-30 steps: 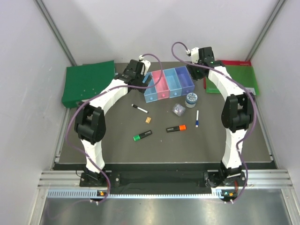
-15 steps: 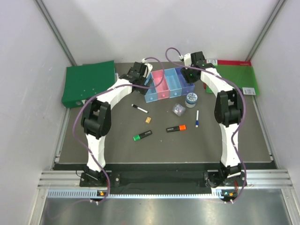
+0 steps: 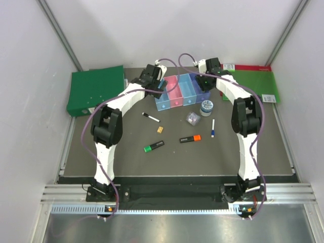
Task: Sort the stationery into containers
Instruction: Move the storage box to the center of the board.
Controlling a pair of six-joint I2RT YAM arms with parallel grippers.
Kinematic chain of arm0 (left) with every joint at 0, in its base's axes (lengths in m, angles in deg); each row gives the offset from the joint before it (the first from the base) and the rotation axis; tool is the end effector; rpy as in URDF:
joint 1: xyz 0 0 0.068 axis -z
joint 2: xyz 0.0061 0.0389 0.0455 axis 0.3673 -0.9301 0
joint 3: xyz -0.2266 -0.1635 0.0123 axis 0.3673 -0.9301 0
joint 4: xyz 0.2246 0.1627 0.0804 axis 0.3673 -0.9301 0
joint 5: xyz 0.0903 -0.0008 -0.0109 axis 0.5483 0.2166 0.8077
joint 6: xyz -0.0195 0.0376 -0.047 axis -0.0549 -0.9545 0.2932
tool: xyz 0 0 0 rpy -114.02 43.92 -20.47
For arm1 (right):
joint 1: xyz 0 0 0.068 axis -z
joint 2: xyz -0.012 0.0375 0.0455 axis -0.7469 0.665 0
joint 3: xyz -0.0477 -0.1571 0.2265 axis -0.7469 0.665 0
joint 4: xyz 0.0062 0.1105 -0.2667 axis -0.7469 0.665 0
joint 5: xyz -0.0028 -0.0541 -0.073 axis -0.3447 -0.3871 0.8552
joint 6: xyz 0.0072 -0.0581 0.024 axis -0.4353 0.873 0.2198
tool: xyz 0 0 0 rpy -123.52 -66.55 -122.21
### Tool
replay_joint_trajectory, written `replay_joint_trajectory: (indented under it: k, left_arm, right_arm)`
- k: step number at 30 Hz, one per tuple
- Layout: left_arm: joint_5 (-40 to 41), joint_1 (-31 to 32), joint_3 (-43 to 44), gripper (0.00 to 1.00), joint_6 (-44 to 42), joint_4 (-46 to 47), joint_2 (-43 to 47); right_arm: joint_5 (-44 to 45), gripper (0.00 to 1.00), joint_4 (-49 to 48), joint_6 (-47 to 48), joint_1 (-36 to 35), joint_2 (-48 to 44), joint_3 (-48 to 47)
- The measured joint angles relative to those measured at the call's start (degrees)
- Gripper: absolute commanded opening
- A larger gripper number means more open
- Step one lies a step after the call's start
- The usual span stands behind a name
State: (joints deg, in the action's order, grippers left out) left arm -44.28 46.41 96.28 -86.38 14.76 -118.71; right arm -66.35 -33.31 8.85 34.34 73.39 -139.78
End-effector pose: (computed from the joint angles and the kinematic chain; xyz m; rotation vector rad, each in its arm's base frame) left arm 0.4838 -0.2095 0.2333 0.5696 2.2356 0.1967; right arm 0.5371 0.1350 0.2010 -0.6740 2.3315 0.0007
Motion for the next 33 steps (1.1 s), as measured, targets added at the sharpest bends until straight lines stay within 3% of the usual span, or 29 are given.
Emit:
replay_joint_trajectory:
  k: [9, 23, 33]
  left_arm:
    - [0.04, 0.00, 0.24, 0.96, 0.11, -0.04, -2.95]
    - [0.31, 0.00, -2.36, 0.97, -1.42, 1.77, -3.10]
    - [0.39, 0.00, -4.50, 0.97, -1.79, 3.63, -2.91]
  right_arm:
    - [-0.09, 0.44, -1.51, -0.07, 0.00, 0.00, 1.81]
    - [-0.37, 0.43, -3.56, -1.57, -0.04, -4.90, 14.49]
    - [-0.11, 0.61, -3.61, -1.79, -0.28, -6.23, 15.63]
